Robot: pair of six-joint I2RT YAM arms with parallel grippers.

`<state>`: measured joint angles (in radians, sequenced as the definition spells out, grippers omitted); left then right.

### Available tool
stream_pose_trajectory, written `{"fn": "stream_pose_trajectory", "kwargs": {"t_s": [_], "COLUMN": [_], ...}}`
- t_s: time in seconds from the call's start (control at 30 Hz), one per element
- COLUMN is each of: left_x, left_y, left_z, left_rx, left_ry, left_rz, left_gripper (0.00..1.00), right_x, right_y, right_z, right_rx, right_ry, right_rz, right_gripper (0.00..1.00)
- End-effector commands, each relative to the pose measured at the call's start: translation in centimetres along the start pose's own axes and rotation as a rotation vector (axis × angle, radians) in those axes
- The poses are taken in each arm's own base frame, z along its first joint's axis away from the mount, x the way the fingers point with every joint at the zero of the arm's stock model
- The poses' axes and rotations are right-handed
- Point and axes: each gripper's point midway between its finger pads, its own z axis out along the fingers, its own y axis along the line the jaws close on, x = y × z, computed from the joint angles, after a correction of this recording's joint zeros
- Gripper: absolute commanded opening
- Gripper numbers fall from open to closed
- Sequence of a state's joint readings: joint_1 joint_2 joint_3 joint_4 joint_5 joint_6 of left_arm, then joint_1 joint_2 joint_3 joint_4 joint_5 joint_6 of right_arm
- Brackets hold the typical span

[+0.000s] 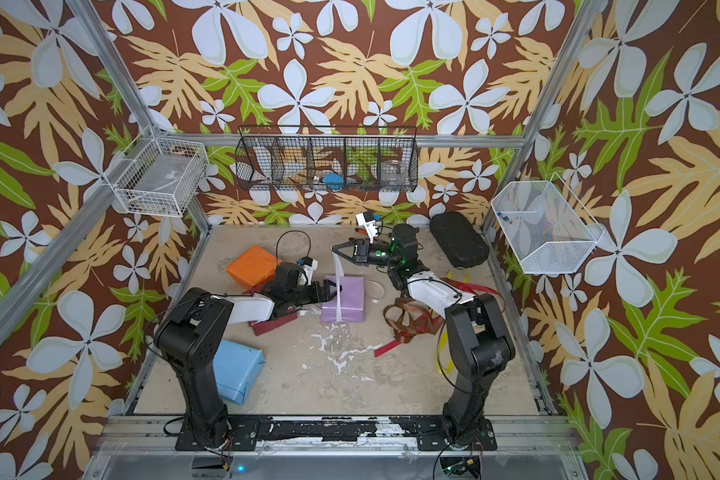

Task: Untie the ribbon bows on the gift boxes
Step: Pull the ribbon from the gift box.

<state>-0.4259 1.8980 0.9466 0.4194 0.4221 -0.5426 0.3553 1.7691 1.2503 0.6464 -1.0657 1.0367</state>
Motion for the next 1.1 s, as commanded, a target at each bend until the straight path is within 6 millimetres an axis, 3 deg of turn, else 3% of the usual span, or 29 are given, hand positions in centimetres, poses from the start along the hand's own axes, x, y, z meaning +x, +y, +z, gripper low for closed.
{"fn": "stream_pose_trajectory", "kwargs": {"t_s": [0.0, 0.7, 1.07], "left_x": [1.9, 3.0, 3.8], "left_y": [1.7, 2.3, 3.3], "left_z": [0.1, 0.8, 1.1], "left_rx": [-0.069, -0.107, -0.137], "left_ry": [0.06, 0.097, 0.121], "left_rz": [-0.001, 0.017, 0.016], "left_gripper": [1.0, 1.0, 1.0], "right_x": [-1.7, -7.9, -11.2], "right_y": [1.6, 12.7, 20.3], "right_z": [-0.2, -1.7, -3.2], "right_rx": [0.058, 0.074, 0.021], "right_ry": [-0.021, -0.089, -0.172], "right_rz": [-0.122, -0.323, -0.436], "right_gripper": [0.0, 0.0, 0.0]}}
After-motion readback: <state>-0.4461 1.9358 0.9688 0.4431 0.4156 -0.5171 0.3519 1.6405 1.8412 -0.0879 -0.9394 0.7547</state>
